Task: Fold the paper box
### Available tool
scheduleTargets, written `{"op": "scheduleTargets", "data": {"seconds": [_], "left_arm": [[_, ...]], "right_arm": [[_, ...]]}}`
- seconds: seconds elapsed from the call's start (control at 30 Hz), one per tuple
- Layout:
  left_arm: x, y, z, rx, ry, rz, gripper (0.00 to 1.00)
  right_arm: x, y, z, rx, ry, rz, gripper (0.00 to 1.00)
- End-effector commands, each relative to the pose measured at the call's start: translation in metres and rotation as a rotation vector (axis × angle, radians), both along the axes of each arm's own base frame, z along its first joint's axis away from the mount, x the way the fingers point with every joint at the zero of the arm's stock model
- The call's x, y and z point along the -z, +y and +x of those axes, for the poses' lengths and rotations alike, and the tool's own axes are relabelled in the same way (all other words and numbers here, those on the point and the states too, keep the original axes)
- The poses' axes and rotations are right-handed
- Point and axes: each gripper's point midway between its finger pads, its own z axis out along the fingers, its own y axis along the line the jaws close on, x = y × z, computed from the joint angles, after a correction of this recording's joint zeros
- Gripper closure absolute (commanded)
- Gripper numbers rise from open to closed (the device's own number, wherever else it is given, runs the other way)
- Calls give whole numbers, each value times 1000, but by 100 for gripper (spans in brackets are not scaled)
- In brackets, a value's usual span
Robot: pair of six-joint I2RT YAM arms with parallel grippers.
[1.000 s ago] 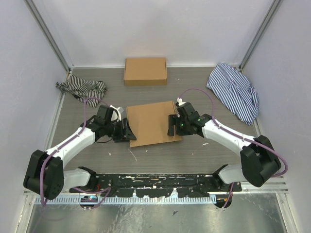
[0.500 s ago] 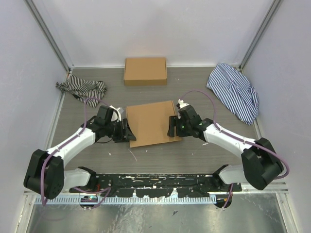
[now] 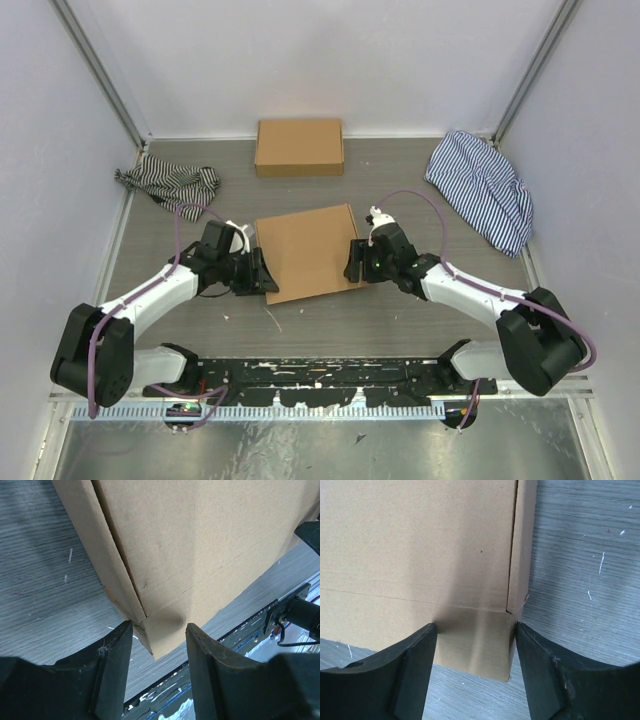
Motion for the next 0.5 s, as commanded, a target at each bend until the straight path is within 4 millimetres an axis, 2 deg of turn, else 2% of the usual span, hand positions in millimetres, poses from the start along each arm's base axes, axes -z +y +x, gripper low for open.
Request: {"op": "scheduleTargets", "data": {"seconds": [0.0, 0.2, 0.47], "left_arm": [[3, -1, 1, 18, -25, 2, 47], [4, 1, 2, 17, -26, 15, 47], [6, 2, 1, 17, -22, 22, 47]], "right_arm": [[6, -2, 4, 26, -14, -21, 29], [9, -8, 0, 35, -5, -43, 27], [4, -14, -11, 29, -4, -31, 32]]}}
